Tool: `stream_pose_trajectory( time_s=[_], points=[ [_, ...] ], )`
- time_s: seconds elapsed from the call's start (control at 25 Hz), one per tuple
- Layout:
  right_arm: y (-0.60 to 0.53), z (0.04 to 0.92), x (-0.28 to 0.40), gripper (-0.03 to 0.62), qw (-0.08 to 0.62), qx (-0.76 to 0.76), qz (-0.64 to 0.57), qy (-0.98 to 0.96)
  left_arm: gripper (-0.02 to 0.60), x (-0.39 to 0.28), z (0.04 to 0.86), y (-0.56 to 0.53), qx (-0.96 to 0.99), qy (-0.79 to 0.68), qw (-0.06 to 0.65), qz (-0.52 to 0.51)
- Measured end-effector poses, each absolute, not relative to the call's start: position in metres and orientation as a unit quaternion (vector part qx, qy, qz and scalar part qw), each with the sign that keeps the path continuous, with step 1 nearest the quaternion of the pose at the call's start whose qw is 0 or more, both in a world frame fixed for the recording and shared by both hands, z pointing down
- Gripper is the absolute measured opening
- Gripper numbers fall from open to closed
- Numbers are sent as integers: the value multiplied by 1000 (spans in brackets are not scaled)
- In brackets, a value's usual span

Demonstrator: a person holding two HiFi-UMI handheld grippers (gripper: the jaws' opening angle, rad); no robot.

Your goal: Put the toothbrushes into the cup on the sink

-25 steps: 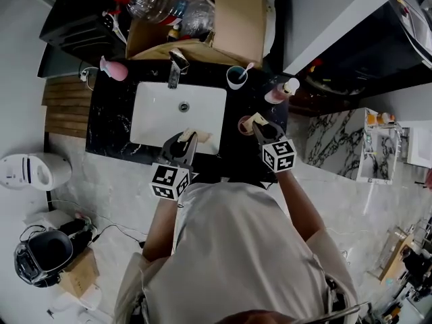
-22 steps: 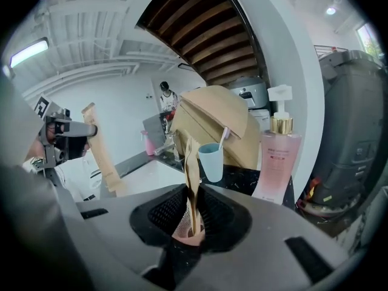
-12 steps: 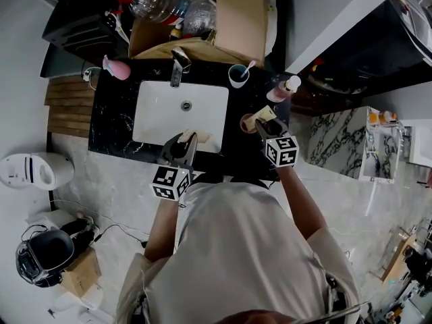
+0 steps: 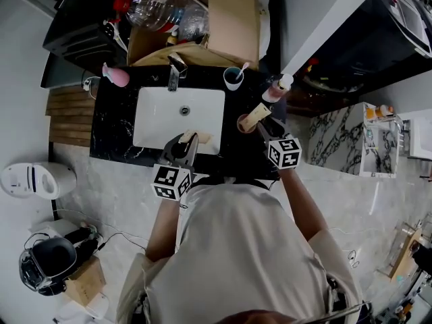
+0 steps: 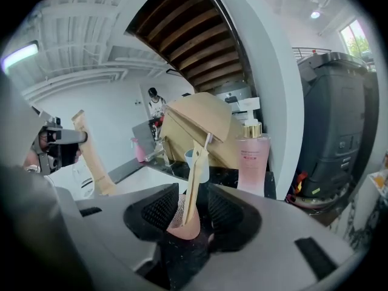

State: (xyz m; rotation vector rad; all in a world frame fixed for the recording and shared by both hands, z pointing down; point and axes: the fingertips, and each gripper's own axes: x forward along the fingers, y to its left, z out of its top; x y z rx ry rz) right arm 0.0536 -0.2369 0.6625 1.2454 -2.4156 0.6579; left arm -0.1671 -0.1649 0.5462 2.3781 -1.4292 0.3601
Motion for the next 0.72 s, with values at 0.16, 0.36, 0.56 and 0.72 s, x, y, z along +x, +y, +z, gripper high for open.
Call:
stream_pose_trajectory(
  time_s=[0.16, 0.36, 0.56, 0.72],
  points=[
    [-229, 654, 64, 167, 164, 449, 232, -847, 34, -160, 542, -169, 846, -491, 163, 127],
    [-216, 647, 77, 161, 160, 452, 236, -845, 34, -144, 534, -180, 859, -474, 149, 126],
    [-203, 641, 90, 120, 156, 455, 241, -843, 34, -123, 528, -193, 872, -452, 136, 127],
    [-194, 636, 97, 88, 154, 461, 246, -839, 34, -108, 524, -205, 881, -437, 128, 127]
  ],
)
